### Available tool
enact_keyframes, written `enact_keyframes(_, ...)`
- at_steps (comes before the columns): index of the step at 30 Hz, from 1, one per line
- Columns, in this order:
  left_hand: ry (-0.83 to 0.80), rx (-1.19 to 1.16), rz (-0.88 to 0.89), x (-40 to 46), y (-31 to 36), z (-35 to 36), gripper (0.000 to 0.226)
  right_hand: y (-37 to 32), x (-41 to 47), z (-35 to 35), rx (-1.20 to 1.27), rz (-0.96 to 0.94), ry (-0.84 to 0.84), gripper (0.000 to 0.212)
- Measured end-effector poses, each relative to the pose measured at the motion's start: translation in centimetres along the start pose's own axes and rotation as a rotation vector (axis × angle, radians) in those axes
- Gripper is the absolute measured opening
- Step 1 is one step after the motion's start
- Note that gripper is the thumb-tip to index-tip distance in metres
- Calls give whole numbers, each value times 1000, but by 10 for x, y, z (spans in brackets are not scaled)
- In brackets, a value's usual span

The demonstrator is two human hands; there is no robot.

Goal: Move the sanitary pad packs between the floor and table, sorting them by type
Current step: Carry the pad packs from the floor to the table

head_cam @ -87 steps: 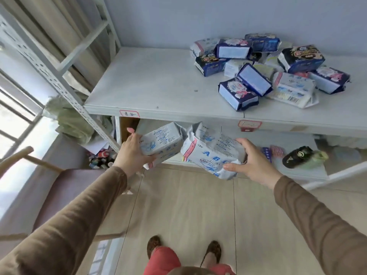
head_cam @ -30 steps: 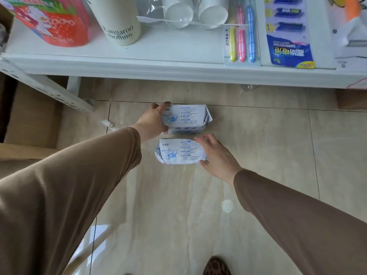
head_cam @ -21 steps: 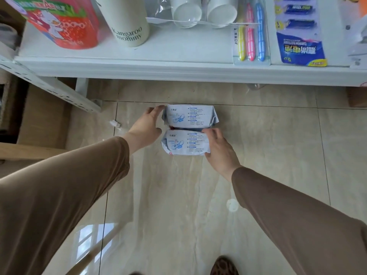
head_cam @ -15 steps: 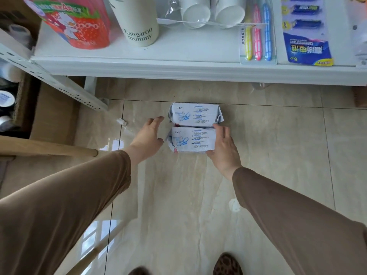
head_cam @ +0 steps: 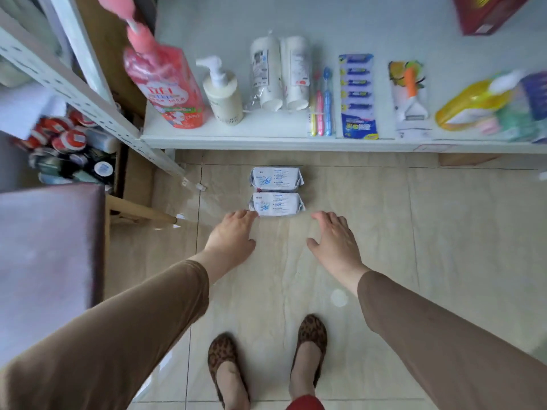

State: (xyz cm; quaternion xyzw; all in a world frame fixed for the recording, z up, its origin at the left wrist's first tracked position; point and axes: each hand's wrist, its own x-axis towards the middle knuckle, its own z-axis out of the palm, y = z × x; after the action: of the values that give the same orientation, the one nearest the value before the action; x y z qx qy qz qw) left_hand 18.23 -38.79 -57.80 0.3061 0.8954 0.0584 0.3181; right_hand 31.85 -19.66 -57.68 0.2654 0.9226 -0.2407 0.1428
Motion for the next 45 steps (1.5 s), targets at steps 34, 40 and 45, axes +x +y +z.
enact_keyframes(34, 499, -41, 388, -188, 459, -423, 65, 72, -209, -616, 67, -99, 431, 61)
enact_keyframes(40, 571, -55, 363, -154, 501, -466, 64, 116, -164, -681, 96, -118, 443, 60)
enact_keyframes(45, 606, -76, 300, -108, 504, -509, 62, 134, -109, -718, 98, -103, 466, 61)
